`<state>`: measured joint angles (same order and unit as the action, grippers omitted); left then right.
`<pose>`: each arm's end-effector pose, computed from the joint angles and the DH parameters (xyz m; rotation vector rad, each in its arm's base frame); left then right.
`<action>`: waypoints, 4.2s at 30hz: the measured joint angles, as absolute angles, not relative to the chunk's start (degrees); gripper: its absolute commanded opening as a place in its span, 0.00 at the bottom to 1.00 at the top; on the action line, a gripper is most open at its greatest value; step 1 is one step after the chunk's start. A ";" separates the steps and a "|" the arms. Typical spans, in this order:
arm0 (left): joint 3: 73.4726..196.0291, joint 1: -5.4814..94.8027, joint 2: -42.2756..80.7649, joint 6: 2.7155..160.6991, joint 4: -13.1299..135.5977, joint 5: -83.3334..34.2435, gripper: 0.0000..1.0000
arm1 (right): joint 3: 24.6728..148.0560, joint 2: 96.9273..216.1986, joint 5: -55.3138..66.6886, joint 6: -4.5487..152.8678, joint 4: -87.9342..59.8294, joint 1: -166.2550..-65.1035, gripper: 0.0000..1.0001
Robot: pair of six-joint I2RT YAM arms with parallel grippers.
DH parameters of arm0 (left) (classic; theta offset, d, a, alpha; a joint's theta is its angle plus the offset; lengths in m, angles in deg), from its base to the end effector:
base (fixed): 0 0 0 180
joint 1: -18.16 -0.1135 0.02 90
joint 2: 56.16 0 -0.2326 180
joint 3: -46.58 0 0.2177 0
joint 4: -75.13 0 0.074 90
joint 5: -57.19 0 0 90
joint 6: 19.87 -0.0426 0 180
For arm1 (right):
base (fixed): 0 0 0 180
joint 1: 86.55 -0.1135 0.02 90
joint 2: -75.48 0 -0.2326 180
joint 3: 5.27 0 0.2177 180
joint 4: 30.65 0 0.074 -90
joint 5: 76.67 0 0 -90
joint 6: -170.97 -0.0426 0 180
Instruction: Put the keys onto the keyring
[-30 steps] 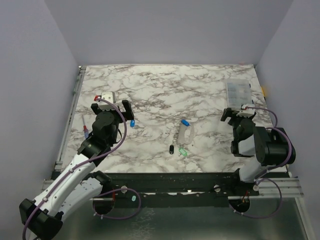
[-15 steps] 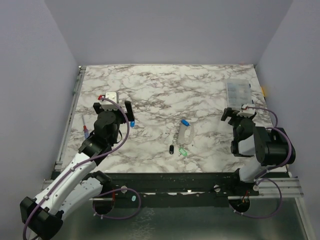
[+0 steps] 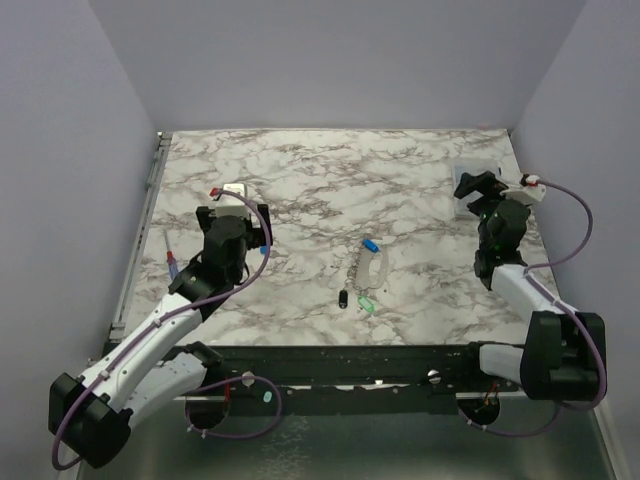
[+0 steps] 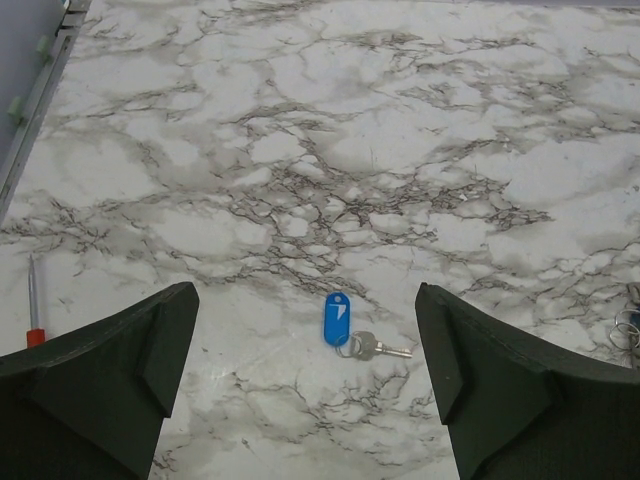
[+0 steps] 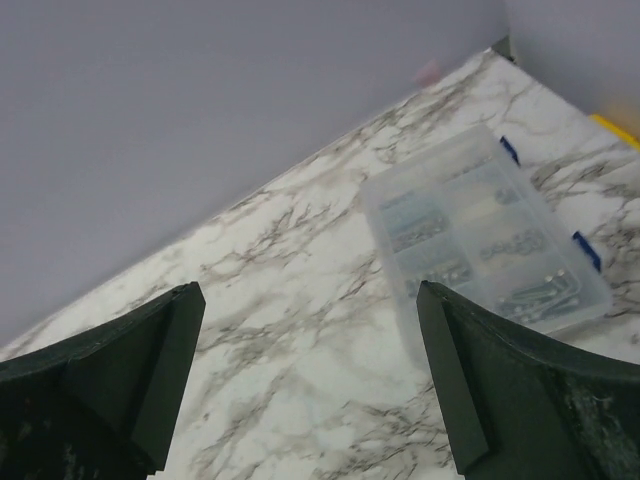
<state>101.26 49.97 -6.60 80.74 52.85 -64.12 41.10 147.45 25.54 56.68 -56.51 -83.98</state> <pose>0.1744 -0.0821 0.2774 -0.0345 1.8253 -0.0101 0.2593 -0.0207 0.2411 0.5250 1.4774 0.1313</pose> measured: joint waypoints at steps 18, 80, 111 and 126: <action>106.46 48.53 9.42 81.57 50.00 -36.69 0.74 | 54.63 152.54 9.25 44.09 -17.74 -93.23 1.00; 110.33 55.61 2.03 71.34 44.65 -50.91 0.48 | 59.55 169.22 -2.64 62.01 -6.42 -123.02 0.41; 110.15 55.61 1.36 71.36 44.65 -51.42 0.48 | 61.82 171.16 3.04 64.66 -6.40 -125.99 0.30; 110.00 55.61 1.36 71.34 44.63 -51.55 0.48 | 62.04 171.73 4.79 65.47 -6.77 -127.13 0.03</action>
